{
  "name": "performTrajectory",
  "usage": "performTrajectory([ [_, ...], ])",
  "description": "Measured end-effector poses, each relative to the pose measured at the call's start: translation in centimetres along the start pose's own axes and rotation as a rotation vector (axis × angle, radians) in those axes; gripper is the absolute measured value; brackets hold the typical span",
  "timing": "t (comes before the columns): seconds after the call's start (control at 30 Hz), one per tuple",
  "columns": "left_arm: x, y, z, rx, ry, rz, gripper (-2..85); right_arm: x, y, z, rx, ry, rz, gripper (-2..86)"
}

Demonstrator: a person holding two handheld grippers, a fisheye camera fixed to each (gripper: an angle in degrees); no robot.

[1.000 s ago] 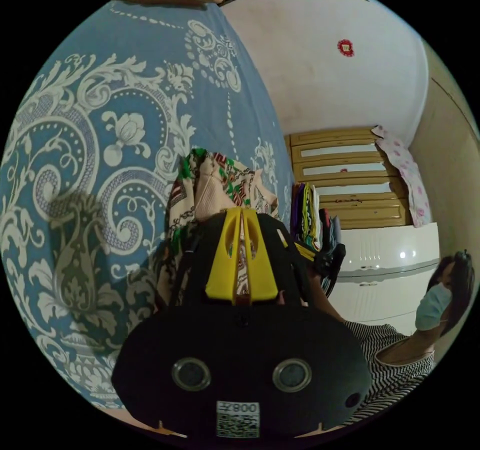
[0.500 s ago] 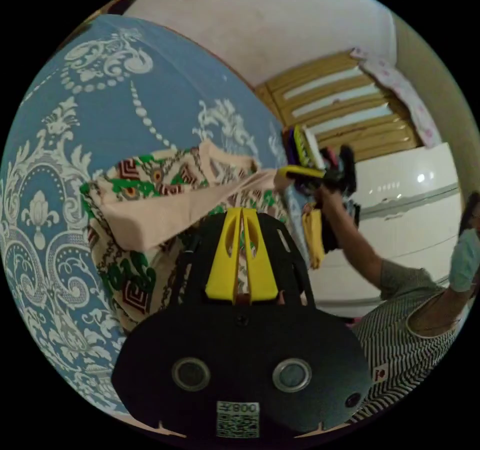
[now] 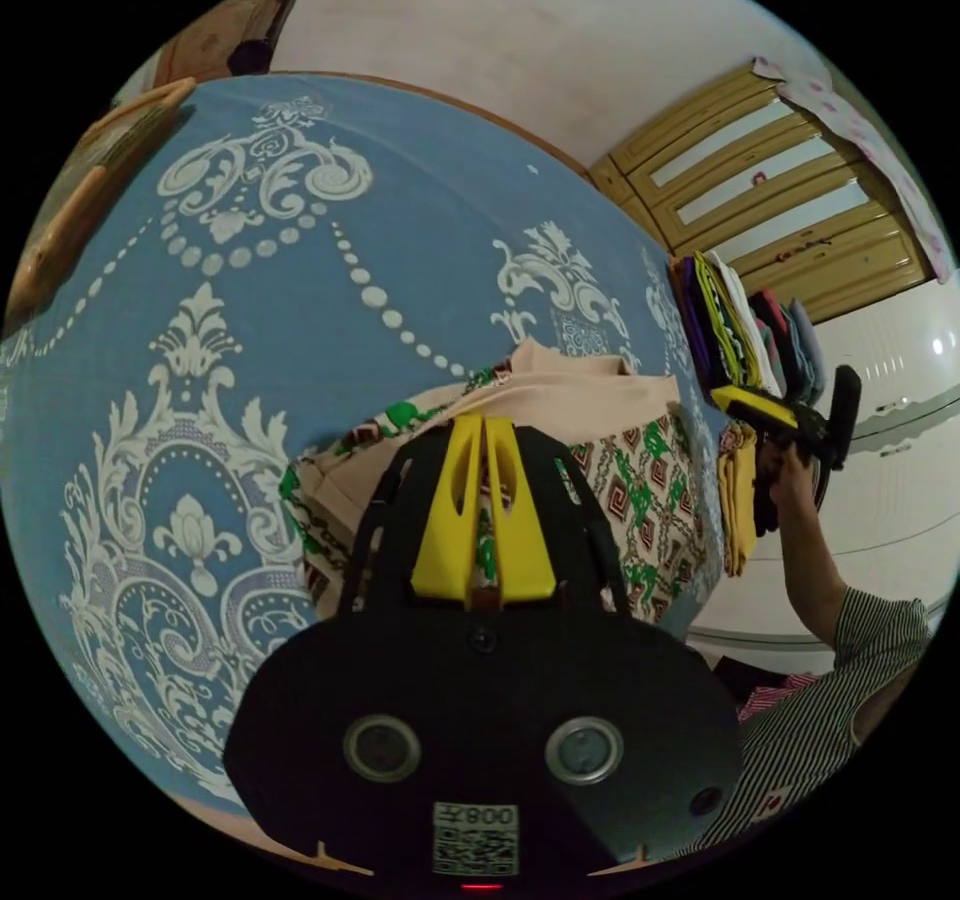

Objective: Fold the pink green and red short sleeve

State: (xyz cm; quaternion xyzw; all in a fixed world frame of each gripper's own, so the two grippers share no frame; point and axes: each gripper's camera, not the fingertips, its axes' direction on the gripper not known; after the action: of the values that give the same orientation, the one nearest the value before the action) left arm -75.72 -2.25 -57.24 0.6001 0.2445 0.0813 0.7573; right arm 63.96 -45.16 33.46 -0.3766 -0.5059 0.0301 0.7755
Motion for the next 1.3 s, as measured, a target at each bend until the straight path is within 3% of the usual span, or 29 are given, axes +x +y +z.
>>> performTrajectory([
  [0.2, -0.4, -0.4, -0.8, 0.022, -0.016, -0.014, 0.2, 1.3, 2.2, 3.4, -0.102, -0.01, 0.063, -0.4],
  [0.4, -1.1, -0.3, -2.0, 0.042, -0.012, -0.043, 0.3, 4.0, 3.2, 4.0, -0.087, 0.01, 0.15, -0.4],
  [0.8, -4.4, 2.1, -7.8, 0.186, 0.168, -0.212, 0.3, 7.3, 6.4, 3.9, -0.076, 0.028, 0.236, -0.1],
  [1.07, -3.5, 6.8, -12.2, 0.151, 0.026, -0.147, 0.3, 9.1, 10.2, 3.0, -0.053, 0.018, 0.29, 0.0],
  [1.3, -2.2, 9.0, -18.1, 0.318, 0.066, -0.129, 0.3, 9.9, 13.3, 2.3, -0.065, 0.029, 0.294, 0.0],
])
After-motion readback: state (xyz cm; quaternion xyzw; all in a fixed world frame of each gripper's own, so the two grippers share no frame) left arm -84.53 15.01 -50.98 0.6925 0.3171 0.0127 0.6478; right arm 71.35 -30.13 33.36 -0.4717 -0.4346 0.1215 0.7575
